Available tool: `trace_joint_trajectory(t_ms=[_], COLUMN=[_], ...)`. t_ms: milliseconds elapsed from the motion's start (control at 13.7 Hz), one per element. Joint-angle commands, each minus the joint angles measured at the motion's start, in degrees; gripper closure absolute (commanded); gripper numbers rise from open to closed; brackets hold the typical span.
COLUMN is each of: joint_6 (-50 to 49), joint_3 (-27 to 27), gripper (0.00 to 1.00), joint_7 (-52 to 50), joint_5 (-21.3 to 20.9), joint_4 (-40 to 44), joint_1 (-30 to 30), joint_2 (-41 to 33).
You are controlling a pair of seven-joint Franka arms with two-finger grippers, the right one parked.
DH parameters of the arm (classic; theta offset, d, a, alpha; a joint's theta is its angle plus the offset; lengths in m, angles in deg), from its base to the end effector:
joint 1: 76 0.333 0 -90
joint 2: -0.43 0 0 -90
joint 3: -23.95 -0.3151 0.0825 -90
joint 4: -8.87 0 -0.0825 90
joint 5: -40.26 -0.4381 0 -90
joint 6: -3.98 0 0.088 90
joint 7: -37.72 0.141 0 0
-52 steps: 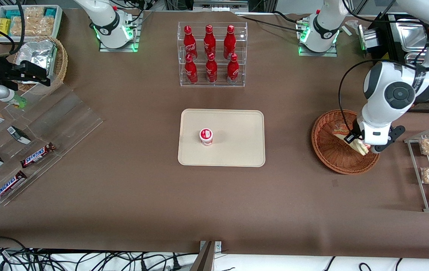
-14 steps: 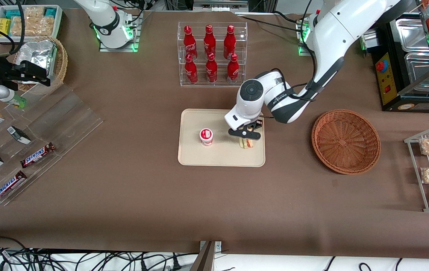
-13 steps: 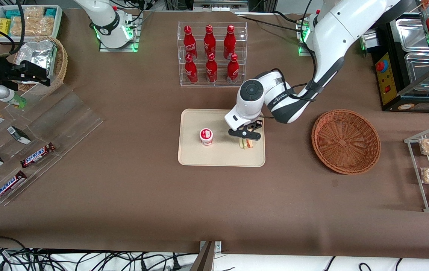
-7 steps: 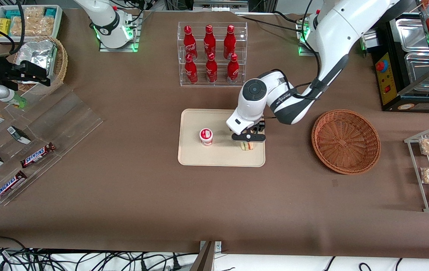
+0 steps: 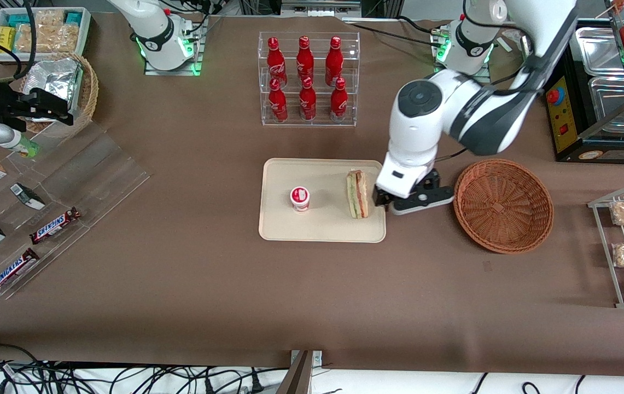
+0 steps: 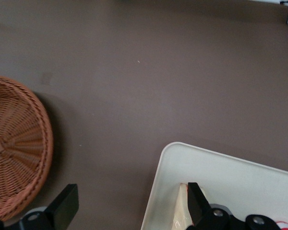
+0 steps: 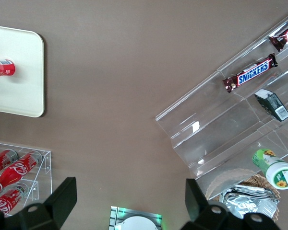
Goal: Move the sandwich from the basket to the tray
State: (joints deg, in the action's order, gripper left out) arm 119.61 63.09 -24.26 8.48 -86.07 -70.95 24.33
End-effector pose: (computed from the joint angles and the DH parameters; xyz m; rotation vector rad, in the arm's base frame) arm 0.6359 -0.3251 0.3625 -2.9635 -0.4542 -0.3301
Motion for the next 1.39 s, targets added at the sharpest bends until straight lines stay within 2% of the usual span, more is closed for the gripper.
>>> trace_joint_trajectory(t_ms=[0, 365, 876, 1168, 1314], joint_6=[-6.9, -8.5, -13.0, -17.7, -19.2], joint_3=[0.4, 0.5, -0.5, -15.5, -20.0], gripper=[0.0, 0.0, 0.0, 0.0, 0.0], joint_7=[-0.2, 2.8, 23.2, 38.0, 43.4], joint_5=[3.9, 9.5, 21.5, 28.2, 29.7], joint_4=[4.2, 4.2, 4.3, 5.3, 5.3], joint_1=[1.2, 4.6, 13.8, 7.7, 6.0], joint_2=[-2.2, -6.9, -12.5, -15.7, -16.6])
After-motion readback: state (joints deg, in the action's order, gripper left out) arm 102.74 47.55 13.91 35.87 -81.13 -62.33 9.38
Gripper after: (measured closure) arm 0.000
